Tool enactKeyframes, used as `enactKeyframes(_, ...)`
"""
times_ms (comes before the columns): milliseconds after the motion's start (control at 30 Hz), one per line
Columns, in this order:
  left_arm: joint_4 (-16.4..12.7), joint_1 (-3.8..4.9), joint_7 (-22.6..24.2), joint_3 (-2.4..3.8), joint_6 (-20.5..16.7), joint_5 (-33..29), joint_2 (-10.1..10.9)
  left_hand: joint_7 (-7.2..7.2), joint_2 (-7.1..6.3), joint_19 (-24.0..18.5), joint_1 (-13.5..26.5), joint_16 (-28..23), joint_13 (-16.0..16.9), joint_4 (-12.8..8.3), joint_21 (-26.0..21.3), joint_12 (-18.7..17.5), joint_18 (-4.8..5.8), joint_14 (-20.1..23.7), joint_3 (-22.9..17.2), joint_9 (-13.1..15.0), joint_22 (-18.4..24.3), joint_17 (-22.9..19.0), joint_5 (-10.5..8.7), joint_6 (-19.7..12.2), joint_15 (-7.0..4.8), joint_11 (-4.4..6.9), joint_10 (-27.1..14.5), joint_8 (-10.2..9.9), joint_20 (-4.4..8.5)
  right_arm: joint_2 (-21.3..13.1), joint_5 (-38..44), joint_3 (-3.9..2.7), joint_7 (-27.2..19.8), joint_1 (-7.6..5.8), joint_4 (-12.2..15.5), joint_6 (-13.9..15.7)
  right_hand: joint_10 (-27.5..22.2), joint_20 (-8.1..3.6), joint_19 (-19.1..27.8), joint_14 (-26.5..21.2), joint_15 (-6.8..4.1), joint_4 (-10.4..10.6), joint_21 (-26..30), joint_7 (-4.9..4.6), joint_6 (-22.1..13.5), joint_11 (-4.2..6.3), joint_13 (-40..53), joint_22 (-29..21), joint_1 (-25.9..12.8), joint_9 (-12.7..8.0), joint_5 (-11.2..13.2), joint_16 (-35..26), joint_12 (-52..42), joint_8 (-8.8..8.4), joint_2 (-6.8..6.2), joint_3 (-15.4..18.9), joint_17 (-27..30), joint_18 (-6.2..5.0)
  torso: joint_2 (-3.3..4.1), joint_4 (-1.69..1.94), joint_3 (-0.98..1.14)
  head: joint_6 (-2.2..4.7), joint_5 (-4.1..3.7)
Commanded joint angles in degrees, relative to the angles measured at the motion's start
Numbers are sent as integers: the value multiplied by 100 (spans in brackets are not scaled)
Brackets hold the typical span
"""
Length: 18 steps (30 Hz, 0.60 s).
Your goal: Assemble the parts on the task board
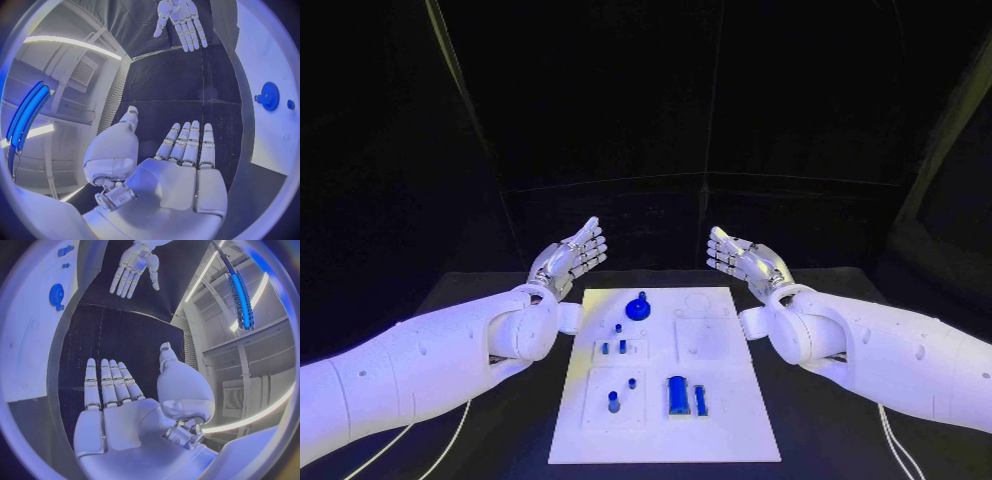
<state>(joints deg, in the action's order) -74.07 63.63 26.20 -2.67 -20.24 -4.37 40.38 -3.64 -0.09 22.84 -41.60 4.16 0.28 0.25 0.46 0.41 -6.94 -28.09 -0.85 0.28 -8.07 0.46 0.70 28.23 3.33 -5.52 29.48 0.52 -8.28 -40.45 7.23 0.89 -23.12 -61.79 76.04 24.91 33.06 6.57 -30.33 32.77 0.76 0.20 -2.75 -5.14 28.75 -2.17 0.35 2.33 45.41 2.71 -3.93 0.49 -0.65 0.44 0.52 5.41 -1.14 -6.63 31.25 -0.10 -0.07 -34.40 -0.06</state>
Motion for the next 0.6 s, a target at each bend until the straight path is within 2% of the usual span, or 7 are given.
enactKeyframes(33,-506,-99,216,76,-1188,242,123,364,9,-748,1362,-416,-28,-25,-46,-41,258,920,85,-28,264,-46,-70,-924,-333,552,-962,-52,271,-145,-423,-32,-412,50,504,1089,-1083,-213,994,-1072,-76,-20,275,514,-940,217,-35,-233,-1485,-271,393,-49,65,-44,-52,-541,114,199,-6,10,7,3,6)
enactKeyframes(133,-909,-191,270,147,-1635,315,238,364,9,-907,1653,-416,-28,-25,-46,-41,263,1116,85,-28,321,-46,-70,-1123,-333,552,-1172,-52,329,-263,-551,-56,-521,98,881,1442,-1310,-657,1201,-1298,-76,-20,275,514,-1138,217,-35,-233,-1798,-271,393,-49,65,-44,-52,-541,114,260,-6,10,7,3,6)
enactKeyframes(200,-1126,-241,298,186,-1876,354,300,364,9,-1019,1856,-416,-28,-25,-46,-41,264,1254,85,-28,360,-46,-70,-1259,-333,552,-1314,-52,369,-324,-616,-69,-576,123,1075,1624,-1474,-657,1349,-1461,-76,-20,275,514,-1284,217,-35,-233,-2024,-271,393,-49,65,-44,-52,-541,114,262,-6,10,7,3,6)
enactKeyframes(233,-1262,-272,316,209,-2026,378,338,364,9,-1087,1980,-416,-28,-25,-46,-41,694,1338,85,-28,384,-46,-70,-1344,-333,552,-1404,-52,395,-360,-655,-76,-610,138,1191,1732,-1564,-657,1429,-1549,-76,-20,275,514,-1359,217,-35,-233,-2146,-271,393,-49,65,-44,-52,-541,114,262,-6,10,7,3,6)
enactKeyframes(300,-1408,-306,335,235,-2188,405,380,364,9,-1179,2146,-416,-28,-25,-46,-41,694,1448,85,-28,807,-46,-70,-1458,-333,552,-1521,-52,425,-397,-694,-84,-643,152,1305,1840,-1697,-657,1553,-1682,-76,-20,275,514,-1477,217,-35,-233,-2332,-271,393,-49,65,-44,-52,-541,114,262,-6,10,7,3,6)
enactKeyframes(333,-1464,-319,343,245,-2251,415,396,364,9,-1220,2224,-416,-28,-25,-46,-41,694,1501,85,-28,807,-46,-70,-1509,-333,552,-1574,-52,828,-409,-708,-86,-654,157,1345,1877,-1759,-657,1610,-1745,-76,-20,275,514,-1531,217,-35,-233,-2417,-271,393,-49,65,-44,-52,-541,114,663,-6,10,7,3,6)
enactKeyframes(600,-1588,-347,359,267,-2388,437,431,364,9,-1517,2789,-416,-28,-25,-46,-41,694,1882,85,-28,807,-46,-70,-1894,-333,552,-1977,-52,828,-424,-723,-89,-667,163,1392,1921,-2207,-657,2025,-2188,-76,-20,275,514,-1921,217,-35,-233,-3032,-271,393,-49,65,-44,-52,-541,114,663,-6,10,7,3,6)
